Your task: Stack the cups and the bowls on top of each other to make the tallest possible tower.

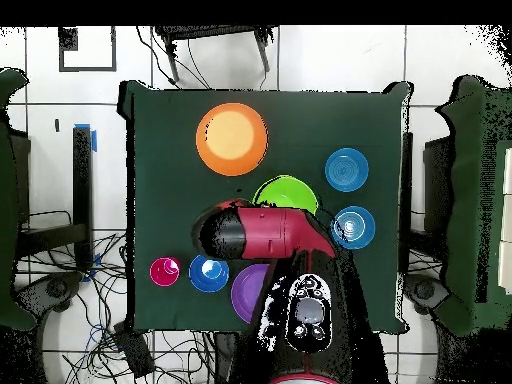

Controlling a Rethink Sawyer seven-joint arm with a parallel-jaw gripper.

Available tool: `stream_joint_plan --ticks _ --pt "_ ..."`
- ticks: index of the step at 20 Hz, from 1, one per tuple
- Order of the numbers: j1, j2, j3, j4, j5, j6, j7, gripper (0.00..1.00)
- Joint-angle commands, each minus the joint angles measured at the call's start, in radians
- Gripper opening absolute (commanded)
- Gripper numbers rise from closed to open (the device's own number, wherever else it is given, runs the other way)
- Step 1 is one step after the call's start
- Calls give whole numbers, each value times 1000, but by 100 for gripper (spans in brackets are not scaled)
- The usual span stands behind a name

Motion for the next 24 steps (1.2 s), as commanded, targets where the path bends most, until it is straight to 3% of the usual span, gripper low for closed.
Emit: stream_joint_plan --ticks 1,8,10,14,19,24 --pt "-111 -41 137 85 -20 -15 -33 0" --pt "46 35 113 -75 31 65 131 0" --pt "85 73 97 -133 39 41 169 0" --pt "150 125 44 -227 49 61 206 0" --pt "176 179 40 -322 92 100 211 0" --pt "240 291 -36 -496 90 100 226 0"
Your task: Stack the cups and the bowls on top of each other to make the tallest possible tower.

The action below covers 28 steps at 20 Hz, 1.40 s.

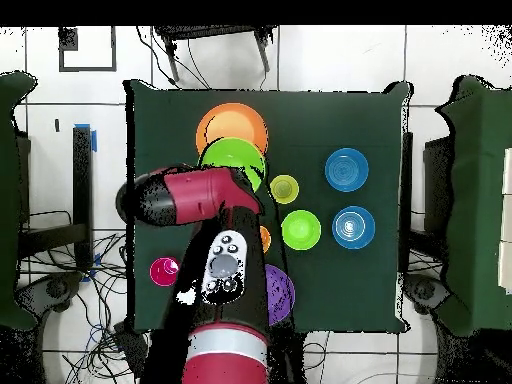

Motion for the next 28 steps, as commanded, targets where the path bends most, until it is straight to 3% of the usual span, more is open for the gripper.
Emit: stream_joint_plan --ticks 1,5,9,19,28 --pt "52 182 -57 -278 10 90 204 0" --pt "93 293 -144 -442 -30 102 181 0" --pt "123 331 -189 -490 -29 106 171 0" --pt "234 348 -257 -395 74 151 302 0" --pt "275 352 -276 -353 88 128 336 0"
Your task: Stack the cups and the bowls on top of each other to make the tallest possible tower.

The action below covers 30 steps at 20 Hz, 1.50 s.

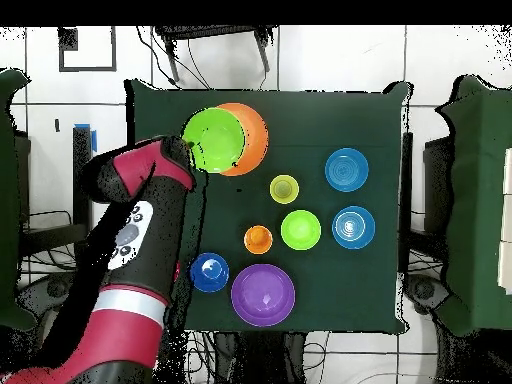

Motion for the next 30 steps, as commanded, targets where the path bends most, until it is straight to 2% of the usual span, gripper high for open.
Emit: stream_joint_plan --ticks 1,9,19,30 --pt "12 18 26 38 17 74 174 0" --pt "0 37 21 18 -21 -3 170 0" --pt "-5 46 9 -22 -26 -3 136 0" --pt "-44 64 62 -74 -26 -42 86 0"
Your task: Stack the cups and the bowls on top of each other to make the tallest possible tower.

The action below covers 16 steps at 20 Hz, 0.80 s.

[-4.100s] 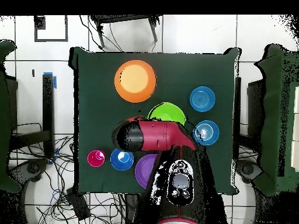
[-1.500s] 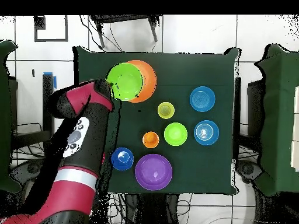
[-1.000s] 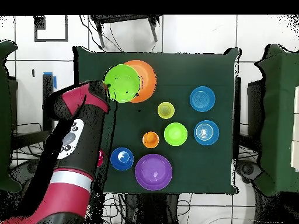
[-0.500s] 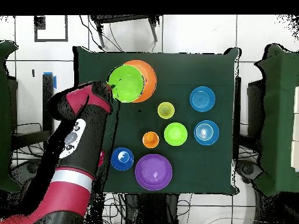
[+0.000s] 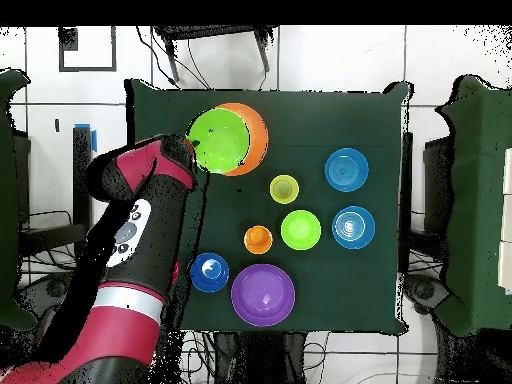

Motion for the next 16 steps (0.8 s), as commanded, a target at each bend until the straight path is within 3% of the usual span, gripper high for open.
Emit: stream_joint_plan --ticks 1,5,16 --pt "-46 32 102 -57 -29 -33 34 0" --pt "-80 30 150 -100 -19 70 -51 0" --pt "-99 33 176 -116 -27 85 -64 0"
